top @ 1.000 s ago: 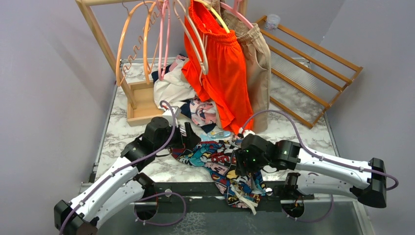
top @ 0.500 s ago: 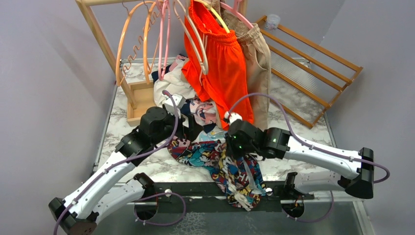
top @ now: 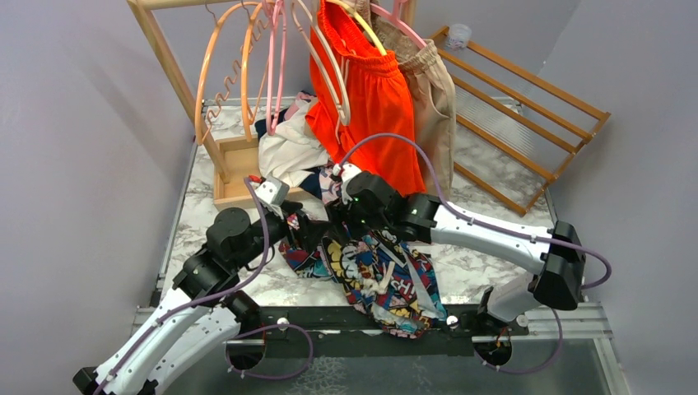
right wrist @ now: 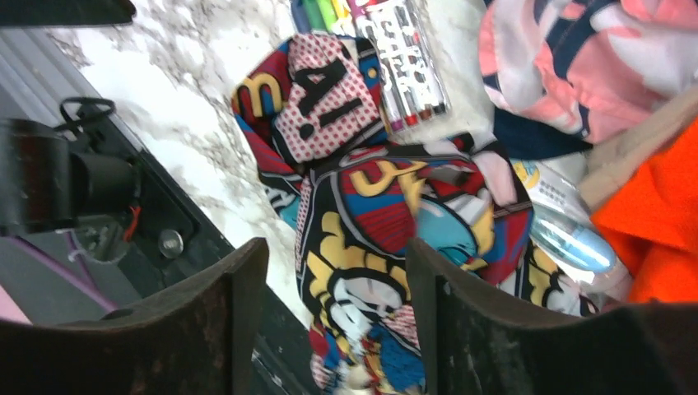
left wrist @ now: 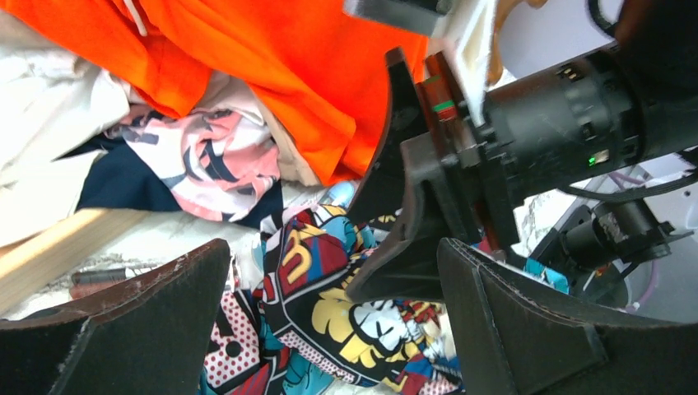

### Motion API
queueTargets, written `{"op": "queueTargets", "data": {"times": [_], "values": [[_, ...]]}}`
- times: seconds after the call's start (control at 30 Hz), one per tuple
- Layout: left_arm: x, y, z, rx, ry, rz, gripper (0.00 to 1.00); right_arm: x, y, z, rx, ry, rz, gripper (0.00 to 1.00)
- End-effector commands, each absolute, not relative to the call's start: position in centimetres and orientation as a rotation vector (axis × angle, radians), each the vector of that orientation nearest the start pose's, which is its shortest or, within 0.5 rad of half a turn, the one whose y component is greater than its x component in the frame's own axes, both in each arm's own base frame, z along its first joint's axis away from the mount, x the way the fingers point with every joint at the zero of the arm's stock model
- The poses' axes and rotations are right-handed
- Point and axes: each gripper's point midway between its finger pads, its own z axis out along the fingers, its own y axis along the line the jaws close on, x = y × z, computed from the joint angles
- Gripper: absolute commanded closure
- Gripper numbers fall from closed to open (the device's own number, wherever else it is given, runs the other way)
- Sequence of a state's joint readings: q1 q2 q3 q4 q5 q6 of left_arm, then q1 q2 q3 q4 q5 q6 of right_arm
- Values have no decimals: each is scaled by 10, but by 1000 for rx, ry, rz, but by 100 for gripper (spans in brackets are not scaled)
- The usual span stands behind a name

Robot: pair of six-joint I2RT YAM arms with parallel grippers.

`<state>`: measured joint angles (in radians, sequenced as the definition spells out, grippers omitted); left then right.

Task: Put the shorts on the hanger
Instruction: Adjust the shorts at the center of the board.

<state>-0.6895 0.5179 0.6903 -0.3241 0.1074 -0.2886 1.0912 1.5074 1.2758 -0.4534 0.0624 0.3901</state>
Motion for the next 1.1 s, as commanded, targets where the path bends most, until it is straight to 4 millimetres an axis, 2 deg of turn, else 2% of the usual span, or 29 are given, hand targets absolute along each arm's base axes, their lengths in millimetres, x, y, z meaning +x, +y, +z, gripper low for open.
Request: {"op": "queueTargets", "data": {"times": [0.0,0.2,0.3,0.37,0.43,0.53,0.63,0.77,1.07], "values": [[178,-190,259,423,1765,-824,1,186,364,214,-735,2150,742,32],[187,-198,237,446,1848,-803,1,170,299,204,-585,2204,661,32],[190,-208,217,498,1933,-804,3,161,262,188,-437,2254,616,33],[193,-215,202,526,1998,-798,6,153,245,174,-379,2280,617,34],[195,-221,193,544,2037,-776,7,144,237,162,-339,2312,644,34],[192,-239,189,604,2055,-729,8,136,224,144,-276,2361,638,35],[186,-256,188,659,2051,-625,7,135,213,138,-219,2359,620,35],[181,-269,184,707,2070,-503,5,138,200,143,-136,2327,608,35],[171,-291,154,889,2085,-278,1,142,177,170,-72,2228,613,35]]}}
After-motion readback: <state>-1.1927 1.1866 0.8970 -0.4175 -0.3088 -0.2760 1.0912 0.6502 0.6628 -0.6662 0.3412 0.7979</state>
